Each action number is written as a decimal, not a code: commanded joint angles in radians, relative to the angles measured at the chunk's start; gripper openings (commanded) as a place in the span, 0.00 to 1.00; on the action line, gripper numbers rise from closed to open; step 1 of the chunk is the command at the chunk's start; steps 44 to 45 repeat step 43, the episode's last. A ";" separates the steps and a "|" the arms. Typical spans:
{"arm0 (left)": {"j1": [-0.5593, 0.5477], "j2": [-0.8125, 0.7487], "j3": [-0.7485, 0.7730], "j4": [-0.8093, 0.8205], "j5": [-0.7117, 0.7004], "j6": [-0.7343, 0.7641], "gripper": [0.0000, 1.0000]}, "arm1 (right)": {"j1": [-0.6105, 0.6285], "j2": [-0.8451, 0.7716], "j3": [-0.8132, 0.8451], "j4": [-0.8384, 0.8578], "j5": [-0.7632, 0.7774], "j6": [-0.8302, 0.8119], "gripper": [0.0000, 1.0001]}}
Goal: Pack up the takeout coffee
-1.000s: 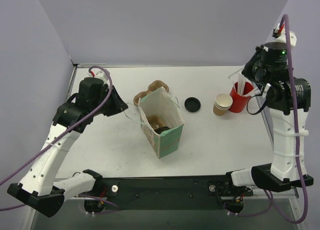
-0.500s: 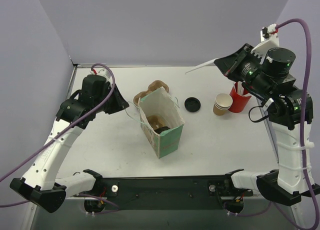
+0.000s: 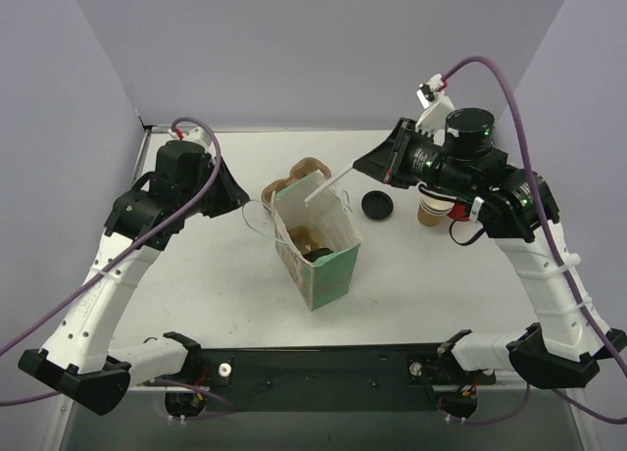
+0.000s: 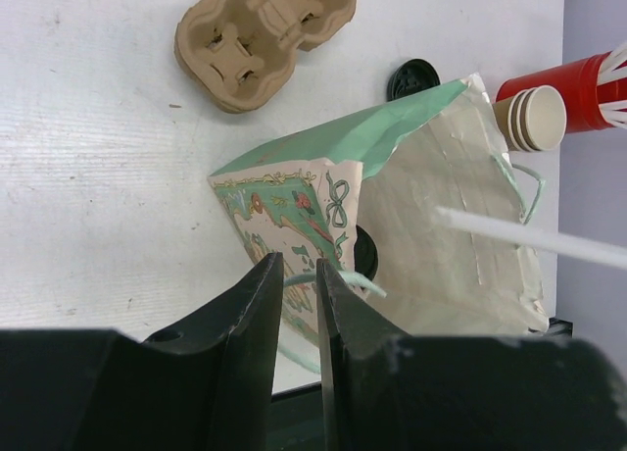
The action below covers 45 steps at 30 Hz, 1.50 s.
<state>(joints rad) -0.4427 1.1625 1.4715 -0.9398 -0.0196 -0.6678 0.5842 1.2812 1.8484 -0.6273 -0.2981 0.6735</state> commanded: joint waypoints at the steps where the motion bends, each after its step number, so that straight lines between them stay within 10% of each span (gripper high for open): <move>1: 0.009 -0.004 0.067 0.007 -0.026 0.016 0.31 | 0.037 0.009 -0.054 0.018 -0.026 0.003 0.00; 8: 0.010 -0.011 0.064 0.015 -0.029 0.011 0.31 | 0.066 0.055 -0.121 0.001 -0.004 -0.037 0.02; 13: 0.016 0.002 0.062 0.025 -0.029 0.017 0.37 | 0.068 0.112 -0.084 -0.026 -0.003 -0.064 0.50; 18: 0.036 0.031 0.095 0.024 -0.029 0.028 0.89 | 0.055 0.139 -0.037 -0.069 0.005 -0.081 0.84; 32: 0.045 0.146 0.216 -0.059 -0.180 0.030 0.94 | -0.256 0.116 -0.051 -0.086 -0.036 -0.037 0.86; 45: 0.065 0.169 0.211 -0.050 -0.152 0.010 0.95 | -0.288 0.087 -0.123 -0.086 -0.019 -0.069 0.87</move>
